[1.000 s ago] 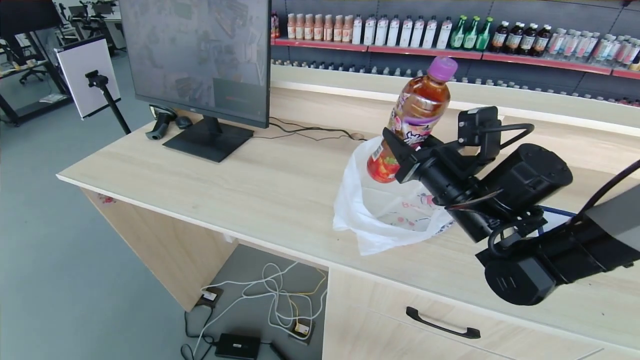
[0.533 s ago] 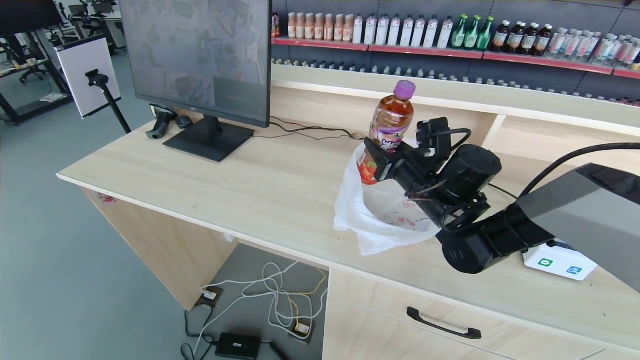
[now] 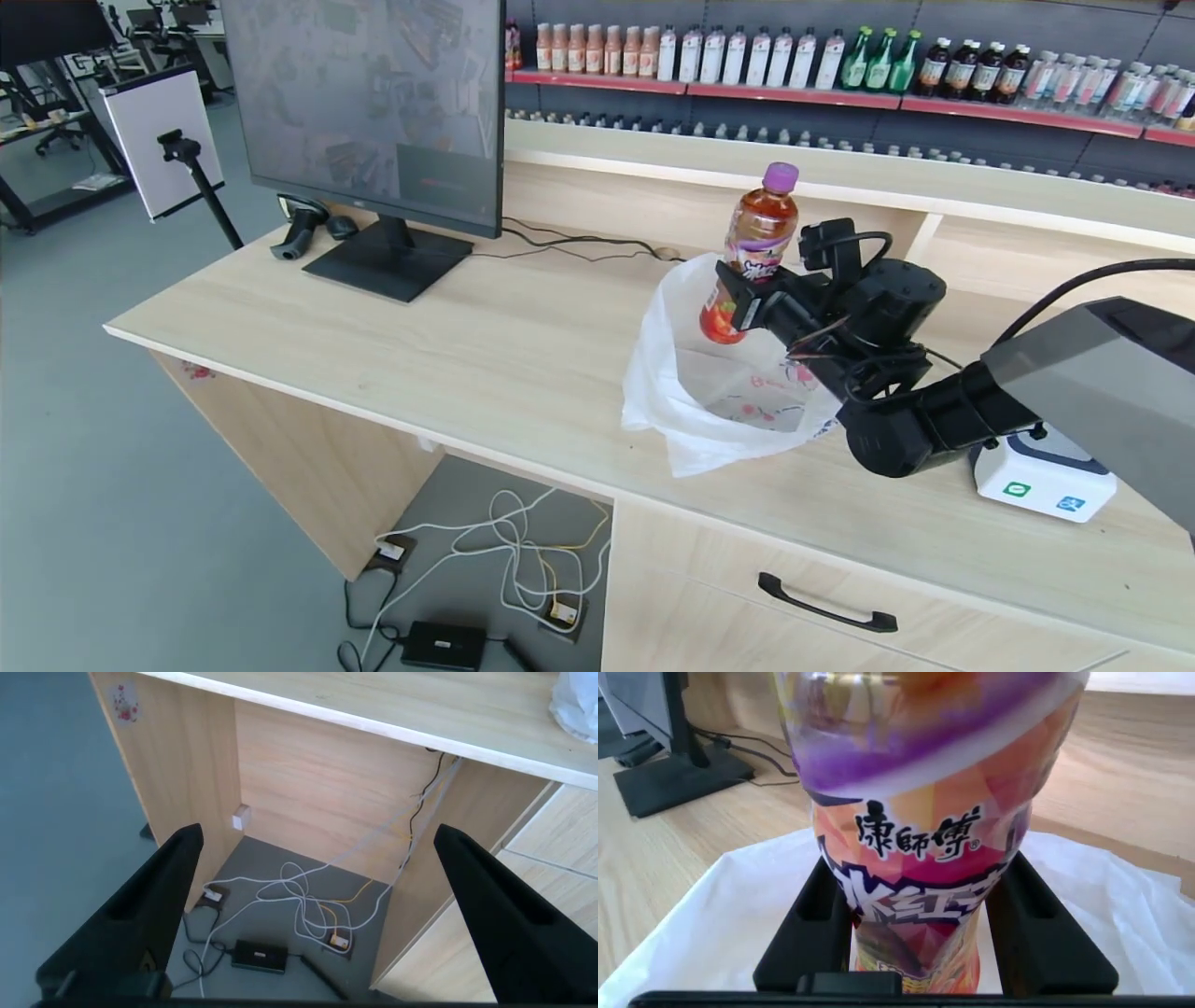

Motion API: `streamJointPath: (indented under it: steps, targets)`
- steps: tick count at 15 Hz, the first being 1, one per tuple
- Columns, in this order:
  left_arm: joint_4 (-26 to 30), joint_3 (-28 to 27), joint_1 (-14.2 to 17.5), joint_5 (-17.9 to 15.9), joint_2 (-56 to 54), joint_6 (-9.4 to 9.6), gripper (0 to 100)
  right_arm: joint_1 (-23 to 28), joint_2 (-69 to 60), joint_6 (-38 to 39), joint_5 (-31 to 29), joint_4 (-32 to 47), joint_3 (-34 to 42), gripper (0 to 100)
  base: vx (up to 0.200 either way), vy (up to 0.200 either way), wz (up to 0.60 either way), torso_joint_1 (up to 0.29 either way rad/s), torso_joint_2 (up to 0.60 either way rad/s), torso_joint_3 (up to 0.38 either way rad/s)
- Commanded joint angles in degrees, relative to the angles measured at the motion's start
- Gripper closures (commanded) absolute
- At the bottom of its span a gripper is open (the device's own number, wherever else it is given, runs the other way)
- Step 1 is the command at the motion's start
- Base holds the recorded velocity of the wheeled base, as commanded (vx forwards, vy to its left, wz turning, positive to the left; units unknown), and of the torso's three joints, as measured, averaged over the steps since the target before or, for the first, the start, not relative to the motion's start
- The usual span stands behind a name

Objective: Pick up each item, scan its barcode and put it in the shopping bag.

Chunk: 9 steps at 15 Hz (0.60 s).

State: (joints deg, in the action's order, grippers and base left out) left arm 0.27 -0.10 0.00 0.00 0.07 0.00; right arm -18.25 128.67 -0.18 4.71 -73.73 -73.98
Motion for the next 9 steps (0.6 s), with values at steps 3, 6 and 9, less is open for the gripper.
streamJointPath:
  steps: [3,6,9]
  targets:
    - [0.0,0.0,0.0,0.0,-0.1,0.09,0,1.2,3.8,0.0,1.6,1.6,-6.3,100,0.0,0.0,0.0,0.0,0.0,0.0]
    - [0.0,0.0,0.0,0.0,0.0,0.0,0,1.7,5.6,-0.3,1.5,1.7,-6.4,100,0.0,0.0,0.0,0.0,0.0,0.0]
    - [0.0,0.0,0.0,0.0,-0.1,0.09,0,2.0,6.3,-0.2,1.0,1.5,-5.2,100,0.0,0.0,0.0,0.0,0.0,0.0]
